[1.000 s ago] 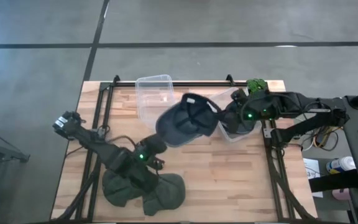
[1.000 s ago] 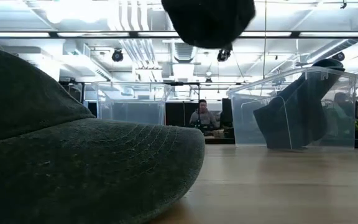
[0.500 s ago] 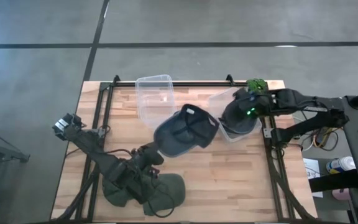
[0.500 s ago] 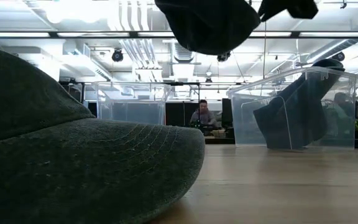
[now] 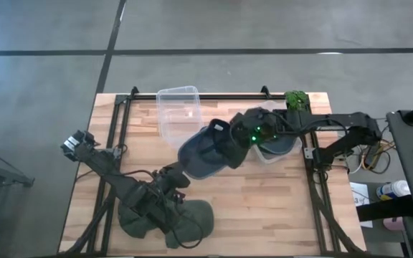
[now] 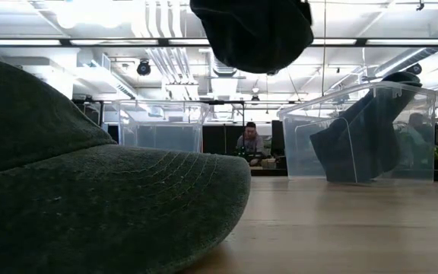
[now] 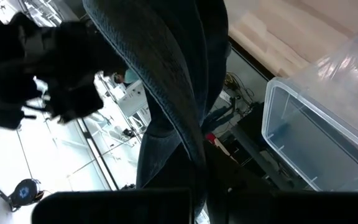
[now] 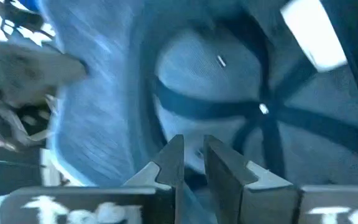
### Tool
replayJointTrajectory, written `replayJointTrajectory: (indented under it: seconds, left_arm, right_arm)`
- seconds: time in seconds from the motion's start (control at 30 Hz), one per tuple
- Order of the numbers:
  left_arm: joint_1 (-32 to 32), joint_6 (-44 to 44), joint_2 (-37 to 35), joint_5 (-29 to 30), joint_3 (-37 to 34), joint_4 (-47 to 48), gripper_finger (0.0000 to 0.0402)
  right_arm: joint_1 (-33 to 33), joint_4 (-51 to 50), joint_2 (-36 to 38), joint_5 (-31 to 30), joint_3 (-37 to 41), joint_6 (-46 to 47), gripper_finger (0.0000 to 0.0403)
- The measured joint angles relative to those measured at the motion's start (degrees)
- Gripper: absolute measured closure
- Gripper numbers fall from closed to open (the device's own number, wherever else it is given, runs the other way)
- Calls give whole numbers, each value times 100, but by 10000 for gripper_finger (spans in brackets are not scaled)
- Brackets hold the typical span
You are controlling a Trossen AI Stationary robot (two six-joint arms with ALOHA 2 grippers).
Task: Pick & Place hat
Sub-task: Put the blue cap into the right transparent bin
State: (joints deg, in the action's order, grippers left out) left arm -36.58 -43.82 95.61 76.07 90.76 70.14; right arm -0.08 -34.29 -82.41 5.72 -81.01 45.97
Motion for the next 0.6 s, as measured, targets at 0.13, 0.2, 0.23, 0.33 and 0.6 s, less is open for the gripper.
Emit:
replayJointTrajectory:
  seconds: [0.13,0.2,0.23,0.33,0.6]
  left_arm:
    - [0,13,1,-4,-4,4,391]
    - [13,-4,0,-6,-4,3,391]
    - [13,-4,0,-8,-4,0,391]
    - [20,-51,2,-15,-2,-22,391]
    - [-3,-47,2,-184,9,-263,390]
  right_arm:
    - [-28,-130,-23,-136,-237,44,345]
    - [-28,-72,-16,-150,-278,118,345]
    - [-30,-96,-64,-161,-278,126,345]
    - [-1,-66,-389,-177,-270,126,345]
    - [33,-76,-1676,-114,-550,-346,345]
